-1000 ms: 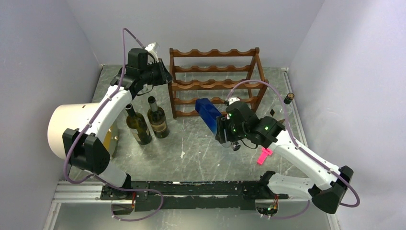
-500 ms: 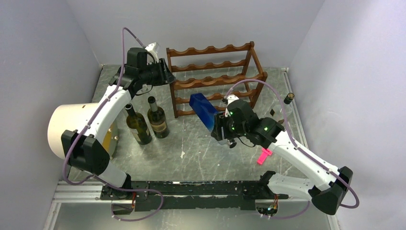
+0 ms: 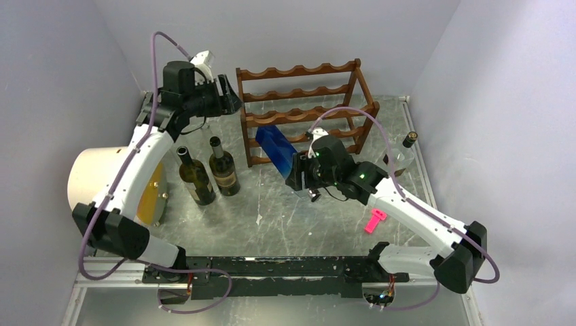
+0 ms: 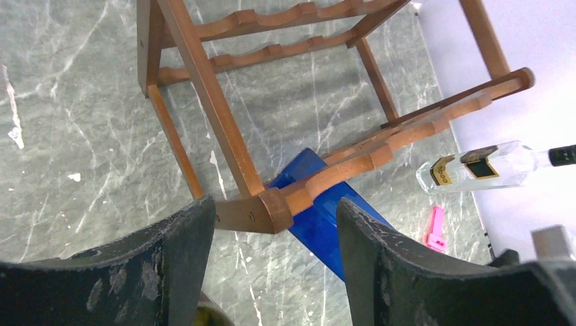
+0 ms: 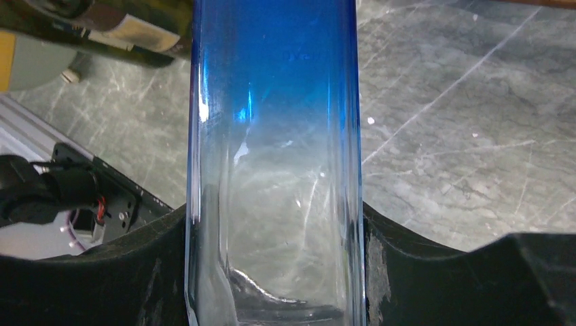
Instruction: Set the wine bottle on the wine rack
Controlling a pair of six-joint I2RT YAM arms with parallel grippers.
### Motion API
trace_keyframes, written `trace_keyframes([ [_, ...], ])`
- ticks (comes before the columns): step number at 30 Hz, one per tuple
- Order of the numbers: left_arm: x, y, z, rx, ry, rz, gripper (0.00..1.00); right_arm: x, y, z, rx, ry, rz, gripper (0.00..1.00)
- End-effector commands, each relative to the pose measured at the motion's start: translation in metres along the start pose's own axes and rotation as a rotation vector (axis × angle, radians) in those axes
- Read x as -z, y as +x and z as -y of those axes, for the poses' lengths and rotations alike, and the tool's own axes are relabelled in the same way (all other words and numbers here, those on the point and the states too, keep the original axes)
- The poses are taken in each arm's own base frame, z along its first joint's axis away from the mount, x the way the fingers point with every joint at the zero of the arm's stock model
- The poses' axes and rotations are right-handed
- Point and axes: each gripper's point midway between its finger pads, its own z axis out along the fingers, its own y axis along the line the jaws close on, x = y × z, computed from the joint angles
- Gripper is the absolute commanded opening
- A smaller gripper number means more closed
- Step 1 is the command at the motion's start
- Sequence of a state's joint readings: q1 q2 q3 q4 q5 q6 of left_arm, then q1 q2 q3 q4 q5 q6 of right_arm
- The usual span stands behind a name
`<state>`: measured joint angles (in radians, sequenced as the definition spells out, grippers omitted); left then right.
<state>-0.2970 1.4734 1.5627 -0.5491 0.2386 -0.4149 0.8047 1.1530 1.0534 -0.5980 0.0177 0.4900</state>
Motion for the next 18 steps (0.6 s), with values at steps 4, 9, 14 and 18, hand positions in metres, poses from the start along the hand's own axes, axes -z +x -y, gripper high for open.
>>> trace_keyframes([
  [4, 0.052, -0.021, 0.019, -0.04, 0.035, 0.097, 0.71, 0.004, -0.095, -0.034, -0.089, -0.111, 0.383, 0.0],
  [9, 0.084, -0.018, 0.031, -0.067, 0.078, 0.135, 0.72, -0.018, -0.115, -0.035, -0.138, -0.107, 0.464, 0.0],
  [14, 0.106, -0.018, 0.037, -0.084, 0.096, 0.166, 0.73, -0.038, -0.131, -0.038, -0.179, -0.108, 0.518, 0.0],
  [18, 0.117, -0.012, 0.037, -0.128, 0.102, 0.179, 0.75, -0.051, -0.144, -0.036, -0.231, -0.092, 0.568, 0.0],
])
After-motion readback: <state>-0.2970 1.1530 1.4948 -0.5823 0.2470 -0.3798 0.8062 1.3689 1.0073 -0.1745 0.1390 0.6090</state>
